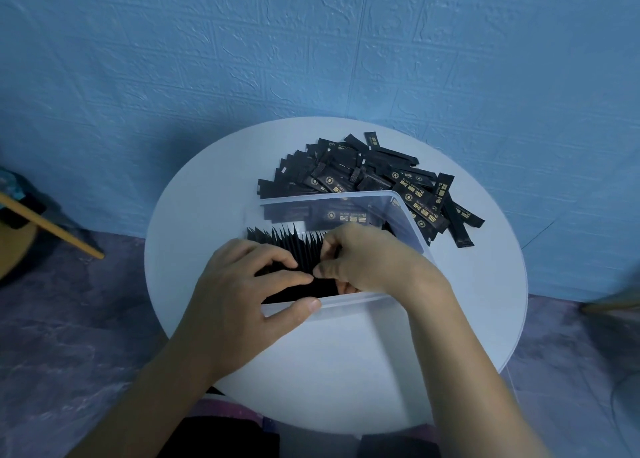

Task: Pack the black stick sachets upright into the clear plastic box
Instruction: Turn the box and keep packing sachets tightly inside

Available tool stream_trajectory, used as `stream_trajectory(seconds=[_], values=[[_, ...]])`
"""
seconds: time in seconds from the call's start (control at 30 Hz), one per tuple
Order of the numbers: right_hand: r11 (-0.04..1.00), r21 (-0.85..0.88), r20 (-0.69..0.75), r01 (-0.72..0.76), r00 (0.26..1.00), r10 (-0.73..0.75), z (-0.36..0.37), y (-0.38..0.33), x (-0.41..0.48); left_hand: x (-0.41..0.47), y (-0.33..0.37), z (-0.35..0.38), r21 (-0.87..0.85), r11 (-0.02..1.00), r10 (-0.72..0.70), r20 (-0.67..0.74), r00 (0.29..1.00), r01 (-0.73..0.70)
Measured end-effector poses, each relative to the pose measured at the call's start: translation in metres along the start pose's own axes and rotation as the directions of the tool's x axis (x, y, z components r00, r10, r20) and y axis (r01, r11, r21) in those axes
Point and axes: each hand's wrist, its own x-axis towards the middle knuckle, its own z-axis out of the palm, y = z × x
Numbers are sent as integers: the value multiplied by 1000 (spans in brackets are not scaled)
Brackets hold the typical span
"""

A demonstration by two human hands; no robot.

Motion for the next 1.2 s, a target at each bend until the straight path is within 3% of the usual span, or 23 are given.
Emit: stream_trajectory(seconds=[0.13, 0.27, 0.4, 0.5, 0.6, 0.73, 1.2], values=[[983, 181, -116, 8, 993, 13, -7, 12, -3, -1, 0, -1, -19, 1000, -15, 15, 1000, 16], [952, 267, -311, 148, 948, -60, -27, 34, -5, -1, -1, -1, -13, 1000, -6, 8, 1000, 6], [903, 327, -582, 278, 812, -39, -47, 60, -10, -1, -1, -1, -20, 1000, 6, -6, 1000, -7], [899, 372, -696, 230, 710, 106, -49, 86, -3, -1, -1, -1, -24, 1000, 2, -1, 1000, -2], [943, 331, -656, 42, 729, 198, -41, 108, 9, -1, -1, -1, -24, 1000, -1, 0, 1000, 1], [979, 168, -603, -113, 774, 193, -36, 117, 16, -1, -1, -2, -34, 999, -1, 0, 1000, 1], [976, 192, -577, -102, 793, 197, -44, 116, 21, 0, -1, -1, -38, 999, 7, -10, 1000, -8]])
